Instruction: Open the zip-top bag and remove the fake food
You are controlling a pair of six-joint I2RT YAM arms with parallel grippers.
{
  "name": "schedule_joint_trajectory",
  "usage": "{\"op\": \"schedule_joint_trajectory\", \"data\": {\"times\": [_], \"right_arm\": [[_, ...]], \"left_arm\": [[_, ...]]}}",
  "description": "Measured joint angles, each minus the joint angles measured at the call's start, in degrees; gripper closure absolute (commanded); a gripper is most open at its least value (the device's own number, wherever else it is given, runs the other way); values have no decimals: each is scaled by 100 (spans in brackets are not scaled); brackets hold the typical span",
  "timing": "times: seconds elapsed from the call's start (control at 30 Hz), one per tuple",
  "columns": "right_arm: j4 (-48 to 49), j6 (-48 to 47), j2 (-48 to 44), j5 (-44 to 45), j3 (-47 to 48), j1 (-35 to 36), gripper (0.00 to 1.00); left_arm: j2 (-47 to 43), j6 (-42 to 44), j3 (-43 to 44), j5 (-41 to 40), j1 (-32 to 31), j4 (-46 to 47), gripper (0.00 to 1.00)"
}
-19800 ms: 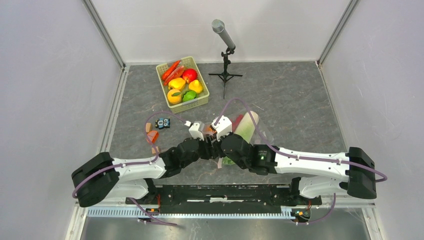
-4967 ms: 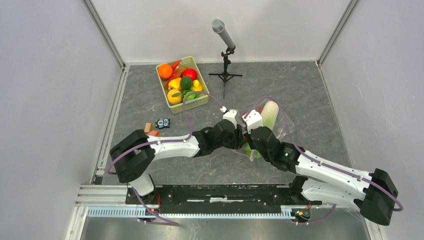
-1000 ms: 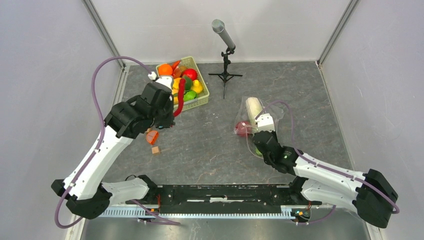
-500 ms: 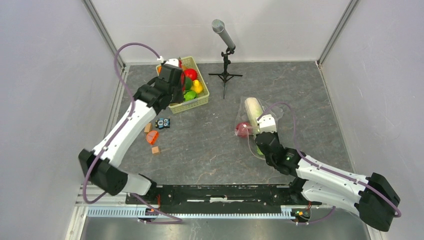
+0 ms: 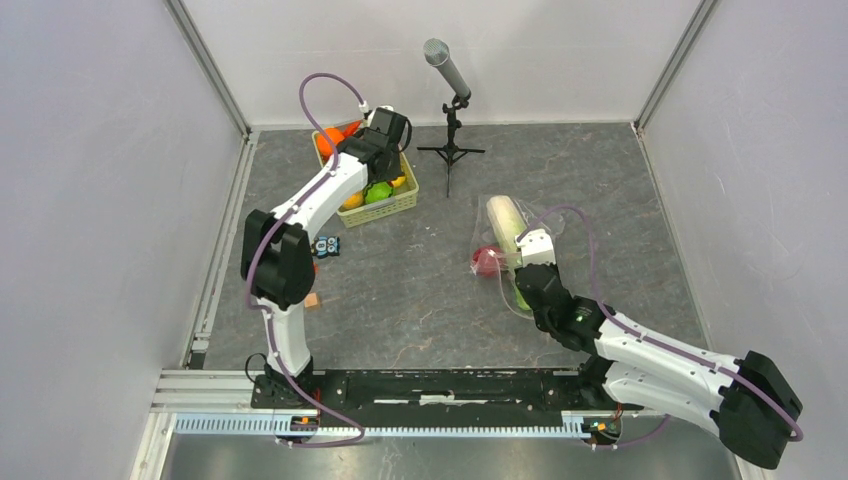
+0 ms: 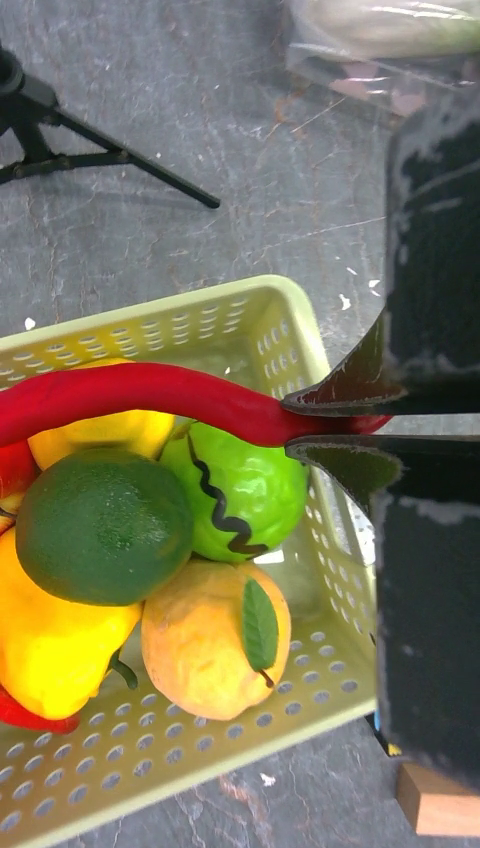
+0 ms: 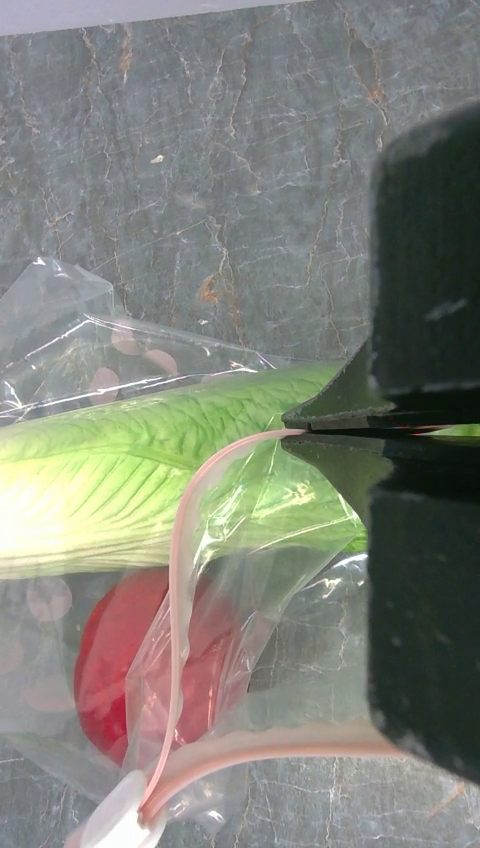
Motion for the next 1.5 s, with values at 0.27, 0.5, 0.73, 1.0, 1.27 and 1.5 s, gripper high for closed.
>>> {"op": "schedule_joint_trajectory", "data": {"times": [0.27,0.5,0.73,1.0,1.27,1.5], "right_arm": [[74,-33,-24,-66,-87,-92,100],[72,-68,-87,-107,-96,-151,100],[76,-90,-136,-190,-125,-205,100],[70,-107,-146,-216,-125,-232,100],[22,-107,-286,-264,-125,-247,100],[-28,-151,-313,-382,-116,-247,100]], "left_arm": [[461,-446,133,-46,42,197,96],[461,-800,26,-138,50,332,93],[461,-979,-42,72,109,391,83],[605,-1185,-39,332,109,505,62],[833,-1268,-31,439,109,483,30],[452,-1266,-101,625,109,455,20]]}}
